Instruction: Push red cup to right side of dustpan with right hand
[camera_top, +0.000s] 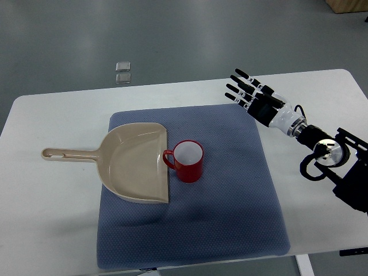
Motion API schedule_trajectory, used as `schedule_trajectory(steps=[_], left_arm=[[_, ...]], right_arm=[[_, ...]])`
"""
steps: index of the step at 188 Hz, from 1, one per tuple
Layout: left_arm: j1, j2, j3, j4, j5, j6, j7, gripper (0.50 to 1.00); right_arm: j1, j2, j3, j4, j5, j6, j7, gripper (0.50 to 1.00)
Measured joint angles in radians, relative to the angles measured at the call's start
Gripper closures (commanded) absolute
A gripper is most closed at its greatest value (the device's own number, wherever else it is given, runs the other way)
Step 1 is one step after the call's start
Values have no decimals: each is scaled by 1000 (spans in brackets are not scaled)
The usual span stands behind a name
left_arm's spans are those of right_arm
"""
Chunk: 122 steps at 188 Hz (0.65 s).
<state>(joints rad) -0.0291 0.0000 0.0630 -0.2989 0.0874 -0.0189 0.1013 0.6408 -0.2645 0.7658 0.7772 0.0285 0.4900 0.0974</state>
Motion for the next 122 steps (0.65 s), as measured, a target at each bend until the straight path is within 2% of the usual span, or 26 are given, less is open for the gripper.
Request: schedule_trajectory(steps=[57, 122], left_arm=[[0, 0, 0, 0, 0, -1, 0, 500], [0, 0, 0, -6, 1, -1, 0, 500]], right_arm=[[-1, 2, 9, -58, -11, 2, 12, 566], [0, 22, 21, -87, -12, -36, 107, 566]])
